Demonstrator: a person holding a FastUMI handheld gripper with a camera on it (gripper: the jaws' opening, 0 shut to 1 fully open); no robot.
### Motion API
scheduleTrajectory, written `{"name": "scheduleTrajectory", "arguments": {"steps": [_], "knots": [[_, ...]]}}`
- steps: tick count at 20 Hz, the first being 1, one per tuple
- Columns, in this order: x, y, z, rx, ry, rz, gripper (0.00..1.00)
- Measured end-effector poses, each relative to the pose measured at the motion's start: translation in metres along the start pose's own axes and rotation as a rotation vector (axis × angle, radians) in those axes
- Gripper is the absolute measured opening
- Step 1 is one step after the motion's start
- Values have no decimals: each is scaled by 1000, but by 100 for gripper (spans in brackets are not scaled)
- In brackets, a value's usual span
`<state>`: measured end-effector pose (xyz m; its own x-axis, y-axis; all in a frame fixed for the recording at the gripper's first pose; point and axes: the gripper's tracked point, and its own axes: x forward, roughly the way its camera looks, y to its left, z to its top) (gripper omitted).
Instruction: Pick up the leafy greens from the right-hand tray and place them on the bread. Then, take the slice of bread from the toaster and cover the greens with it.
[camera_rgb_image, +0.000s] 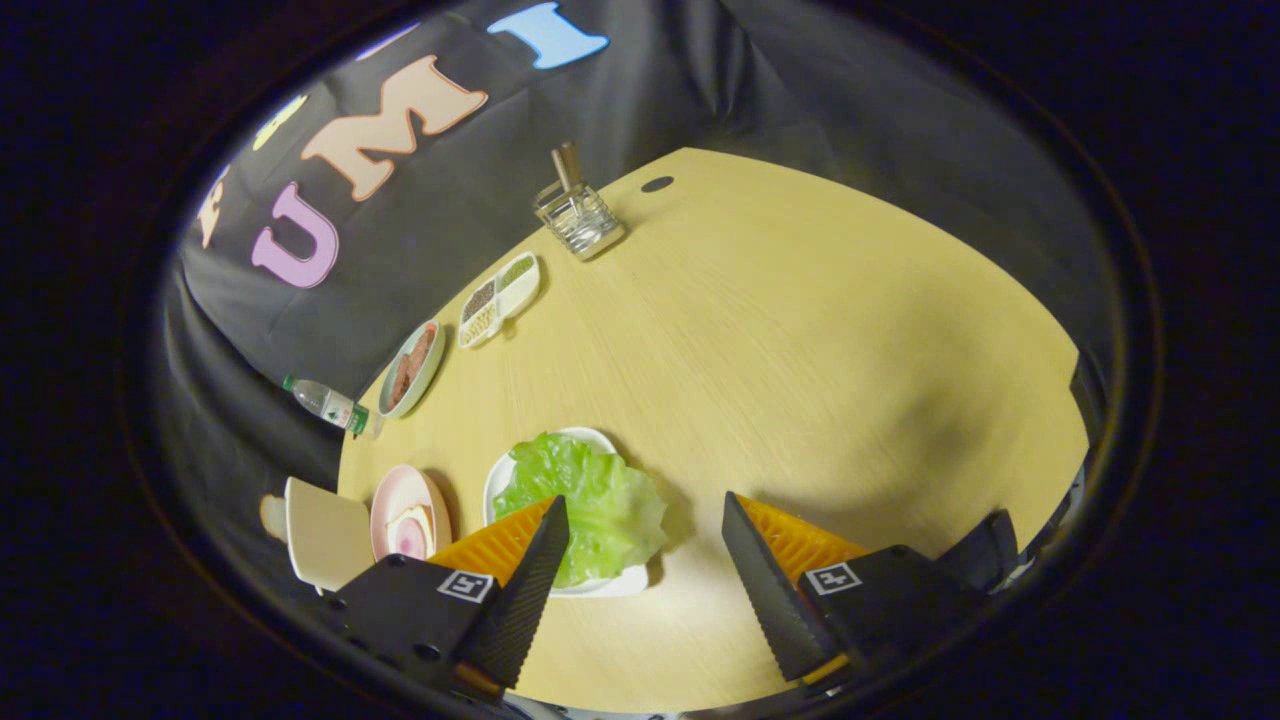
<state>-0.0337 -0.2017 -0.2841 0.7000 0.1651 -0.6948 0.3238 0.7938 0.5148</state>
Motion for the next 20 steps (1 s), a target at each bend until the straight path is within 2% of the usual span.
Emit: {"name": "scheduleTrajectory", "arguments": {"steps": [3, 7, 15, 16, 17, 18, 20], "knots": [[9, -4, -4, -28, 53, -36, 88], [13, -1, -6, -31, 94, -36, 61], [16, 4, -15, -31, 150, -17, 26], [18, 3, -17, -30, 155, -23, 26], [27, 11, -23, -43, 154, 27, 25], [20, 8, -20, -53, 170, -3, 19], [14, 13, -19, -54, 176, -2, 6]]}}
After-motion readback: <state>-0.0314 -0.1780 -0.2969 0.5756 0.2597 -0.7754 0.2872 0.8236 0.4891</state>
